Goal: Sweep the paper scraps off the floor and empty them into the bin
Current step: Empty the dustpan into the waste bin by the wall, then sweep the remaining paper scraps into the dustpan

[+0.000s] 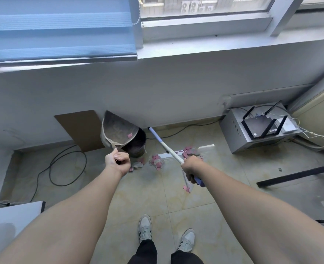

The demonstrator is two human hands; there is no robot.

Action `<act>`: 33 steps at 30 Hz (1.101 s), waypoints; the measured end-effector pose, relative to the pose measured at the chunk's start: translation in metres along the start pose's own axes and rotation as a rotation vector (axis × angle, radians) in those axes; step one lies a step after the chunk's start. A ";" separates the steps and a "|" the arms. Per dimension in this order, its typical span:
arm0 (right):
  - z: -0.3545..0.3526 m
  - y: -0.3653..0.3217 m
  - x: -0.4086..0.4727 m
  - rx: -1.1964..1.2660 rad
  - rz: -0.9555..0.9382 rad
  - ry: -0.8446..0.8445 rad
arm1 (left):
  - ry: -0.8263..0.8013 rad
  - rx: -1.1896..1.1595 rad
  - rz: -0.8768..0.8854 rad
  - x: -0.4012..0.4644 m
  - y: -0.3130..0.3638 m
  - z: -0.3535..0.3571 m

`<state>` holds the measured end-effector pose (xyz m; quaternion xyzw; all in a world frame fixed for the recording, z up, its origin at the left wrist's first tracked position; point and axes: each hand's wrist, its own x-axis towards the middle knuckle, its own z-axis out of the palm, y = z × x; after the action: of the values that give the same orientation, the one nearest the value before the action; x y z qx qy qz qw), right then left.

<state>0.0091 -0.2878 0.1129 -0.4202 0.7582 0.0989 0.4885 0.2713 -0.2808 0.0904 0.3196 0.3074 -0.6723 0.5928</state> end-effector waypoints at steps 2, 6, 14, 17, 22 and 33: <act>-0.003 0.002 -0.005 0.089 0.039 -0.030 | -0.013 -0.010 0.008 -0.006 0.000 -0.003; -0.003 0.010 -0.007 0.134 0.069 -0.068 | -0.040 -0.034 0.016 -0.018 -0.003 -0.013; -0.004 0.044 -0.003 0.095 0.113 -0.111 | -0.089 0.069 0.032 -0.044 -0.034 -0.056; -0.002 0.058 -0.005 0.012 0.085 -0.126 | -0.123 0.048 0.061 -0.057 -0.047 -0.075; 0.002 0.073 -0.018 -0.095 0.107 -0.206 | -0.129 0.022 0.067 -0.069 -0.068 -0.099; 0.029 0.070 -0.033 -0.277 0.177 -0.301 | -0.089 -0.048 0.066 -0.082 -0.073 -0.142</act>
<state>-0.0175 -0.2095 0.1074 -0.3956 0.6898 0.3063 0.5232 0.2161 -0.1114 0.0718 0.2851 0.2859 -0.6586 0.6351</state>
